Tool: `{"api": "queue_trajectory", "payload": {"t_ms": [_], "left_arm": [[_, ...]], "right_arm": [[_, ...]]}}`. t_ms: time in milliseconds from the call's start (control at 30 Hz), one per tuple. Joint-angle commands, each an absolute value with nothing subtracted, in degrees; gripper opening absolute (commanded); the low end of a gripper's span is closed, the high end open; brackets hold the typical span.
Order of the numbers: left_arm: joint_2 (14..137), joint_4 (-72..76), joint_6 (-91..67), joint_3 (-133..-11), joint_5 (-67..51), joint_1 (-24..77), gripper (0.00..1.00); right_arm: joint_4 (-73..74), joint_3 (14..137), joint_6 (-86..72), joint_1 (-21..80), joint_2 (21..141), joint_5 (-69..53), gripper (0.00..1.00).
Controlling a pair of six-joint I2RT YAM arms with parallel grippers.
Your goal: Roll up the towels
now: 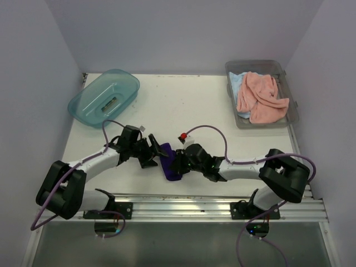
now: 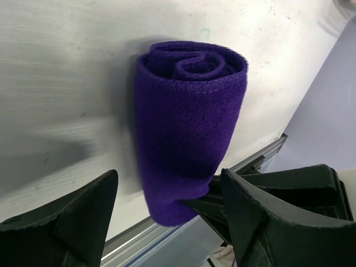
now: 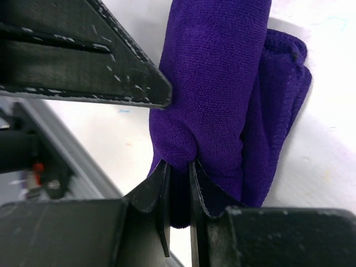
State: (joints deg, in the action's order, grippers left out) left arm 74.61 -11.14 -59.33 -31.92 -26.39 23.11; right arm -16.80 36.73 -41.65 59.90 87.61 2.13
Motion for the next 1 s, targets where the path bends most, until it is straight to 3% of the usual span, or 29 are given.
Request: {"api": "queue_trajectory", "payload": {"t_ms": [0, 200, 333, 467, 567, 700, 867, 967], "left_arm": [[75.85, -4.31, -60.90, -30.41, -29.27, 24.26, 0.77], [77.34, -2.90, -61.61, -31.55, -29.27, 25.66, 0.70], [78.48, -3.08, -61.70, -31.73, -28.83, 25.84, 0.55], [78.66, -5.18, -62.40, -31.82, -27.25, 26.02, 0.49], [78.66, -6.41, -63.02, -31.82, -26.28, 26.10, 0.47], [78.58, -8.35, -63.46, -32.25, -24.96, 26.37, 0.46], [77.61, -10.10, -64.25, -32.70, -23.56, 26.90, 0.45], [77.26, -11.16, -64.16, -33.13, -22.85, 26.98, 0.45]], "right_arm": [[-28.36, 32.70, -49.83, 58.71, 88.77, -7.81, 0.07], [-36.47, 29.27, -53.35, 55.99, 91.49, -14.76, 0.07], [-35.43, 29.18, -53.35, 54.93, 91.32, -16.79, 0.10], [-20.68, 32.69, -47.73, 55.72, 85.62, -9.07, 0.56], [-10.14, 36.62, -43.70, 57.30, 80.44, -0.20, 0.68], [9.52, 46.82, -35.08, 64.85, 79.80, 14.65, 0.73], [21.34, 60.08, -29.72, 73.54, 87.52, 30.11, 0.75], [25.57, 64.84, -28.39, 76.19, 93.15, 33.39, 0.78]]}}
